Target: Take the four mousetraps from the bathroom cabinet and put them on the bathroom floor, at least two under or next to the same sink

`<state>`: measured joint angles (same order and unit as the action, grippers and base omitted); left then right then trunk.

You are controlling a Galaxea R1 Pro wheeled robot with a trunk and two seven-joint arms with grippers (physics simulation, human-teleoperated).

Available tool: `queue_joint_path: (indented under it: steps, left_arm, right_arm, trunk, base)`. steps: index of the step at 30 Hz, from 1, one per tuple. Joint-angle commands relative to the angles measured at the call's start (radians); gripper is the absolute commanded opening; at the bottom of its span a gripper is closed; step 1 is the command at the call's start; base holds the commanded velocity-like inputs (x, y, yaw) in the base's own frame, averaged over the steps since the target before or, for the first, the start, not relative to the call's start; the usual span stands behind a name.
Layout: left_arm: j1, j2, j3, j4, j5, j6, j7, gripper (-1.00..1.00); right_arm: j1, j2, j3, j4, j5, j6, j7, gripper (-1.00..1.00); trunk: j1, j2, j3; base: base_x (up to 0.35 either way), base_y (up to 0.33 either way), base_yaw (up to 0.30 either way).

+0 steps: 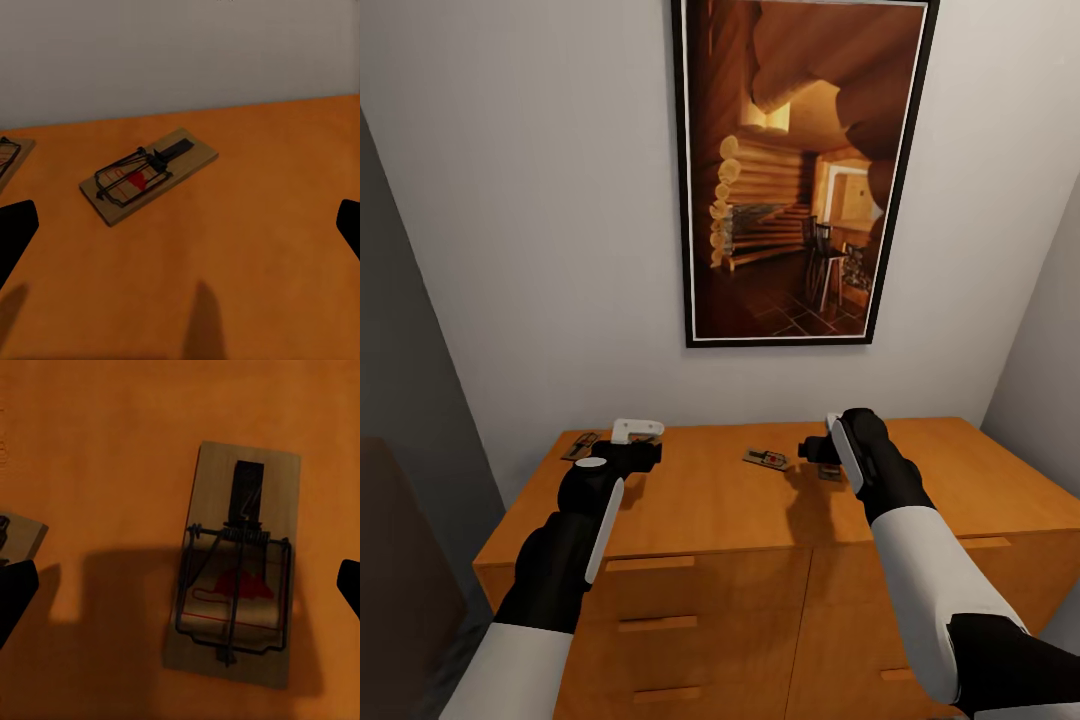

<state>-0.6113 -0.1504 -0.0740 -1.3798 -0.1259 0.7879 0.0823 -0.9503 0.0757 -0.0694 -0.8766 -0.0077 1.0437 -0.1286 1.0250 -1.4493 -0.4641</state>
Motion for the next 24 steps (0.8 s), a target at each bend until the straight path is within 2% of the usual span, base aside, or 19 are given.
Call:
queue_joint_path:
  steps: [1, 24]
  left_arm:
    - [-0.001, 0.000, -0.001, -0.001, -0.006, 0.005, 0.000, 1.00]
    - [-0.001, 0.000, 0.000, -0.001, -0.006, 0.004, 0.000, 1.00]
  right_arm:
    - [-0.001, 0.001, -0.003, -0.001, -0.001, 0.003, -0.003, 1.00]
    - [-0.001, 0.000, -0.004, -0.001, -0.002, 0.003, 0.000, 1.00]
  trunk:
    - [0.000, -0.001, -0.001]
    - [0.000, -0.001, -0.001]
  base:
    - [0.000, 0.000, 0.000]
    - [0.000, 0.000, 0.000]
